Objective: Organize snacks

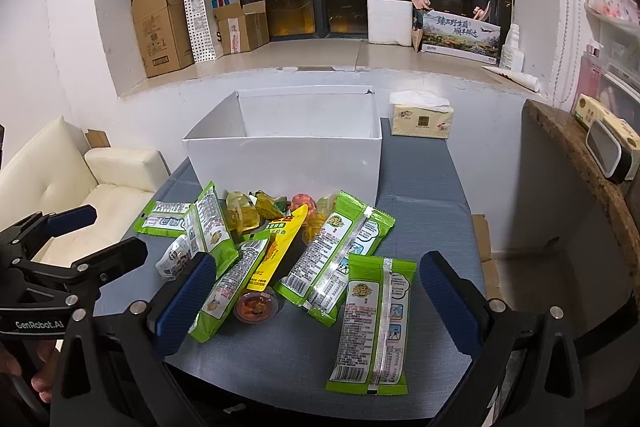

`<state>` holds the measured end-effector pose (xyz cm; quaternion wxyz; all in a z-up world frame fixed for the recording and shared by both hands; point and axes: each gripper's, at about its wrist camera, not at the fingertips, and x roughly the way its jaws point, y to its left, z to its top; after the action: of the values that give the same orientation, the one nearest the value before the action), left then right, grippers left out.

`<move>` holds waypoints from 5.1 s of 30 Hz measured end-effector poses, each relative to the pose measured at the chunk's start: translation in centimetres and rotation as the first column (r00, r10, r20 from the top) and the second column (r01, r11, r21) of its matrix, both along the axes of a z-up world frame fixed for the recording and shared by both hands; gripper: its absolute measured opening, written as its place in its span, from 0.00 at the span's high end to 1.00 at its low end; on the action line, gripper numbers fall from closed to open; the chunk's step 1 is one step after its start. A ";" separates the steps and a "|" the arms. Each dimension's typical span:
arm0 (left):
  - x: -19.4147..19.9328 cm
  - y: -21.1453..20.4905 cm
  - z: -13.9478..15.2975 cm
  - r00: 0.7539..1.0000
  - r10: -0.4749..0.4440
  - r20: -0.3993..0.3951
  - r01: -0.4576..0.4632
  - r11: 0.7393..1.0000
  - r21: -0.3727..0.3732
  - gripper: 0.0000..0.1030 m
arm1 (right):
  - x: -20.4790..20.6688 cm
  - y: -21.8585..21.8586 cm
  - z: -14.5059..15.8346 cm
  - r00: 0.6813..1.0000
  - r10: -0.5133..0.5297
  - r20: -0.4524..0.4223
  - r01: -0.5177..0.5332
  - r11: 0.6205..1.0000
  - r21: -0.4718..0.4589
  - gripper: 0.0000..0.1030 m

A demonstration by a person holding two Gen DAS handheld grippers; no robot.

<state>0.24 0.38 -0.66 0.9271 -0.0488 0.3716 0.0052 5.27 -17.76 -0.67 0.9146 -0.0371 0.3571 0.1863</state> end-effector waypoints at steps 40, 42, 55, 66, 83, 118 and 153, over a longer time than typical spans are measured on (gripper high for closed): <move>-0.1 0.0 0.1 1.000 -0.011 0.001 0.011 1.000 -0.001 0.00 | 0.0 -0.2 0.2 1.000 -0.001 -0.005 0.001 1.000 0.001 0.00; -0.1 0.0 0.1 1.000 -0.012 0.002 0.012 1.000 -0.001 0.00 | 0.0 -0.2 0.2 1.000 -0.002 -0.005 0.002 1.000 0.000 0.00; -0.2 -0.1 0.1 1.000 -0.014 0.003 0.014 1.000 0.000 0.00 | 0.0 -0.2 0.2 1.000 -0.003 -0.005 0.003 1.000 0.000 0.00; 0.2 0.5 -0.6 1.000 0.001 -0.012 -0.001 1.000 -0.007 0.00 | 2.1 -1.6 -2.3 0.993 -0.080 -0.081 0.079 0.997 -0.024 0.00; 1.1 2.8 -3.6 0.996 0.044 -0.073 -0.045 0.999 -0.010 0.00 | 7.0 -4.3 -13.3 0.927 -0.144 -0.346 0.116 0.988 -0.100 0.08; 12.1 7.5 -12.3 0.915 0.173 -0.365 -0.320 0.862 -0.394 0.25 | 5.4 -4.0 -6.4 0.977 -0.068 -0.204 0.075 0.997 0.024 0.33; 28.0 8.4 -0.4 0.997 -0.005 -0.079 0.005 1.000 0.005 0.00 | 28.0 3.5 0.6 0.990 -0.042 -0.135 0.069 0.977 0.200 0.00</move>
<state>28.20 8.74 -1.05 0.9118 -0.0451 0.4081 0.0058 33.32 -14.24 -0.04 0.8931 0.0790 0.3958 0.1984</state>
